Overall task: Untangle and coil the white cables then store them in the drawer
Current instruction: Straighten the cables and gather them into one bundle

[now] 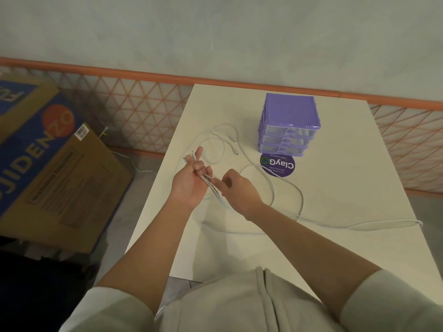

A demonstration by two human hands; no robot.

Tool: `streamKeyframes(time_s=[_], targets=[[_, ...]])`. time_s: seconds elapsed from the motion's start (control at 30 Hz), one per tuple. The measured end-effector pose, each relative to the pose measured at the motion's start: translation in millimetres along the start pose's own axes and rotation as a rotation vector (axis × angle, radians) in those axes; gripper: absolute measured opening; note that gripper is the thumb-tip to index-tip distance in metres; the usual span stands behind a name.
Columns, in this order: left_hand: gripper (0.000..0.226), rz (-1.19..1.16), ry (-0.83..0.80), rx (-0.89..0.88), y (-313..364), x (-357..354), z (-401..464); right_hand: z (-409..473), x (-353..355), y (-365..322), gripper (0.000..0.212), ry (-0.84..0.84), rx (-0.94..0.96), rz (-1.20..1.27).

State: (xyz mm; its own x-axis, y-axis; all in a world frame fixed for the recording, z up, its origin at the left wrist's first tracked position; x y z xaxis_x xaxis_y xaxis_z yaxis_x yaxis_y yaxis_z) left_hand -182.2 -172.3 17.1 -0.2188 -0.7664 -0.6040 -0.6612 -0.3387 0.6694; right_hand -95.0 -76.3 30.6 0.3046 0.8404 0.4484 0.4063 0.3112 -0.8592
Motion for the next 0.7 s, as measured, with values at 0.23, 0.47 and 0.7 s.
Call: streamKeyframes(time_s=[0.23, 0.47, 0.7], targets=[[0.049, -0.116, 0.043, 0.017, 5.2, 2.0, 8.0, 1.8, -0.7, -9.3, 0.048, -0.105, 0.097, -0.319], [0.044, -0.289, 0.091, -0.01, 7.0, 0.1, 14.2, 5.7, 7.7, -12.1, 0.049, -0.264, -0.068, 0.022], [0.048, -0.454, 0.085, -0.032, 8.6, 9.4, 20.8, 16.8, 75.4, -32.1, 0.064, -0.019, 0.053, -0.426]])
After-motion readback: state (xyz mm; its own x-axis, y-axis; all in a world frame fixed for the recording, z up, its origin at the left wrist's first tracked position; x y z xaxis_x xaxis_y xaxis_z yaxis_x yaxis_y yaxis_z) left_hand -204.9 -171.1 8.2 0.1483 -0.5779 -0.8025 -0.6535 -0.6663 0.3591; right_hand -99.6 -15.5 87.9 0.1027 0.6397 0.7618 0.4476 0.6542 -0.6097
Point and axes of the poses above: each hand's wrist, its own z-axis towards the middle knuckle, its own x-axis out of the back of the hand, y = z × x, the point moved 8 cm from there along z, towards the middle knuckle, and after that the axes turned 12 degrees about z, right-handed, at the moved point
